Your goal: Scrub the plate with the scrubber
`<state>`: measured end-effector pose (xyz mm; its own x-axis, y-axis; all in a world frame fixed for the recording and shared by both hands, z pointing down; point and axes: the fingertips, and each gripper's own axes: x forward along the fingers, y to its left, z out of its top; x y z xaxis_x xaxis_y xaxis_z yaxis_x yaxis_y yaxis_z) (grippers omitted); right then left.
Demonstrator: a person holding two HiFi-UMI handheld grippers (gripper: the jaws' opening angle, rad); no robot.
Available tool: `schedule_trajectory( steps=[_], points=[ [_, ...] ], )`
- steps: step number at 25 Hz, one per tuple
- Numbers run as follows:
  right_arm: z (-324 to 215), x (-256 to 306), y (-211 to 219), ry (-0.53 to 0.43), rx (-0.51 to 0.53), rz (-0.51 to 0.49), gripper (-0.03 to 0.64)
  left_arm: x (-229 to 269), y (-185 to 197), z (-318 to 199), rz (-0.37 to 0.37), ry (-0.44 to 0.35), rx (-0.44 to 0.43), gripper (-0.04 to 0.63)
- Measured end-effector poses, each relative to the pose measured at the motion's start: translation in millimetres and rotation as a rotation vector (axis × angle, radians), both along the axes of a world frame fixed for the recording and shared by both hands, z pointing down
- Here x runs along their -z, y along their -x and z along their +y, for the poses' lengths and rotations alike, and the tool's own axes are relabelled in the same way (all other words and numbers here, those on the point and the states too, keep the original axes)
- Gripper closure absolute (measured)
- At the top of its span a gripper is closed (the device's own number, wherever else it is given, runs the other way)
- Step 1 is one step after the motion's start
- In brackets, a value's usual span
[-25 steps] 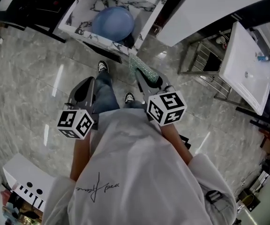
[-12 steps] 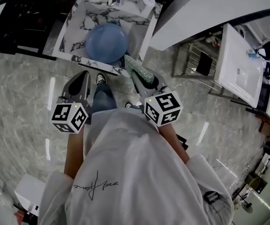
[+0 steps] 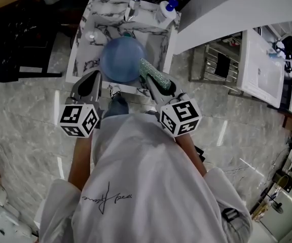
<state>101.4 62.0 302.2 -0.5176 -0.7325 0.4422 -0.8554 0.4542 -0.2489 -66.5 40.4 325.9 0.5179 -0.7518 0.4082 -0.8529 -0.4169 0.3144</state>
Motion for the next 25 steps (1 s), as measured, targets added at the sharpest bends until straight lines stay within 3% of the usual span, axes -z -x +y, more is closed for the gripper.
schedule_trajectory(
  steps=[4, 9, 15, 25],
  points=[
    [-20.5, 6.3, 14.4, -0.023, -0.026, 0.008, 0.551, -6.2, 11.7, -26.9, -0.014, -0.009, -0.047, 0.541],
    [-33.5, 4.6, 32.4, 0.028, -0.045, -0.015, 0.551, -20.8, 22.9, -52.5, -0.021, 0.007, -0.091, 0.542],
    [-42.7, -5.9, 51.1, 0.117, -0.022, -0.008, 0.551, -40.9, 33.0, -68.8, -0.010, 0.044, -0.121, 0.542],
    [-46.5, -29.0, 77.2, 0.174, 0.067, 0.041, 0.551, -70.4, 45.4, -85.7, -0.017, 0.103, -0.152, 0.543]
  ],
)
